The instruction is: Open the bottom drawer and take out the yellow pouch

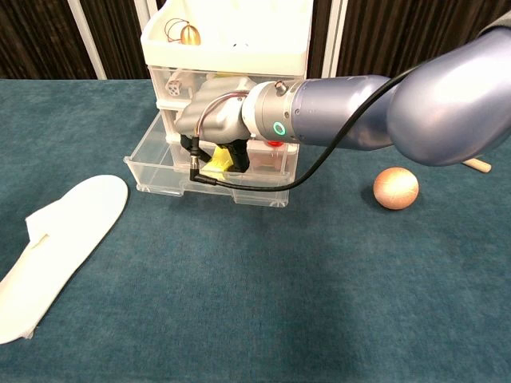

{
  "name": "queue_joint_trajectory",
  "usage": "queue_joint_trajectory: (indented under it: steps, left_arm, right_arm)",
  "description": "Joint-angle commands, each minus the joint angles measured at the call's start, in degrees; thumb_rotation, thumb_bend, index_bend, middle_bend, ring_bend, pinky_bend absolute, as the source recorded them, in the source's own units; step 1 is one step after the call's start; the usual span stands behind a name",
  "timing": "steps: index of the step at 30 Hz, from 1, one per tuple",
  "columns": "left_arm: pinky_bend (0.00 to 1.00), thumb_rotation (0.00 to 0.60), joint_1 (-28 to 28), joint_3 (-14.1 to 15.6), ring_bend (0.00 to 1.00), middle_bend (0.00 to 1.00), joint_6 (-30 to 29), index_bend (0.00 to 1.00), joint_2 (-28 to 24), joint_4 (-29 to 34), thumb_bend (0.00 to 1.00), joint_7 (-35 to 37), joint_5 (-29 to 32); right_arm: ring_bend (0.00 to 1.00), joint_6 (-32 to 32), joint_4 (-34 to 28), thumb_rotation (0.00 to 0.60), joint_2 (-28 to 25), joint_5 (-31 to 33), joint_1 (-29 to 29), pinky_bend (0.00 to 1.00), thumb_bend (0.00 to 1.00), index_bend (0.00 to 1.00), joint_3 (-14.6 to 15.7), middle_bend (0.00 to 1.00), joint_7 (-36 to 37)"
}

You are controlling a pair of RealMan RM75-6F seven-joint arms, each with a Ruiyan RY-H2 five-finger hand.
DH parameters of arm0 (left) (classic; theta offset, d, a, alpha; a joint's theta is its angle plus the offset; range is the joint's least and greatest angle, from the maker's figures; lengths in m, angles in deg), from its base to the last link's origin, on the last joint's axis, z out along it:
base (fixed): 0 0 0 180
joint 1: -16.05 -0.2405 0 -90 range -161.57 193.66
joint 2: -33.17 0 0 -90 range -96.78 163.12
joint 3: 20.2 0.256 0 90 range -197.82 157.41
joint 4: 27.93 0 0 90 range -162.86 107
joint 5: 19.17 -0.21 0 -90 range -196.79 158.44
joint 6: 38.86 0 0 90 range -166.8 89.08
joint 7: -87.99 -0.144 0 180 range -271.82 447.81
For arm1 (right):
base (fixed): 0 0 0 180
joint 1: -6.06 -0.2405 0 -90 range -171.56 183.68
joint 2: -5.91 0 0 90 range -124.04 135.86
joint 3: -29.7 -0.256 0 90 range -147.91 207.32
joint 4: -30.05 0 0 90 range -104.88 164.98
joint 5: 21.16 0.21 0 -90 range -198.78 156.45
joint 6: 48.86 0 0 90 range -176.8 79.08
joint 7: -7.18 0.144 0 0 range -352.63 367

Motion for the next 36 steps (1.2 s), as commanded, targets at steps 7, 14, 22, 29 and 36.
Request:
queue_joint_trajectory:
  steps: [7,14,22,29,36]
  left_arm:
    - [0.00,0.600,0.0,0.0,0.00,0.00,0.0,0.06,-0.1,0.1,0.47,0.1,0.0]
    - [0.00,0.600,0.1,0.1,0.00,0.00,0.4,0.06,-0.2,0.2,0.47,0.1,0.3]
    - [0.00,0.600,0.1,0.1,0.00,0.00,0.4,0.06,-0.2,0.2,0.47,-0.1,0.3]
    - [0.00,0.600,0.1,0.1,0.00,0.00,0.3,0.06,-0.1,0.2,0.47,-0.3,0.3]
    - [0.00,0.600,0.0,0.1,0.00,0.00,0.1,0.06,-0.1,0.4,0.47,-0.8,0.3]
  right_arm:
    - [1.00,0.3,-0.6,0.600,0.0,-0.5,0.1,1.00,0.39,0.57,0.1,1.00,1.2]
    - [1.00,1.9,-3.5,0.600,-1.7,-1.7,0.8,1.00,0.39,0.57,-1.3,1.00,3.6]
    - [1.00,4.2,-10.3,0.600,-6.5,-1.9,1.9,1.00,0.39,0.58,-3.7,1.00,6.2]
    - [1.00,8.3,-21.3,0.600,-15.4,-2.7,4.9,1.00,0.39,0.58,-3.9,1.00,6.4]
    - [1.00,12.1,-32.2,0.600,-27.9,-4.0,11.6,1.00,0.39,0.58,1.0,1.00,6.4]
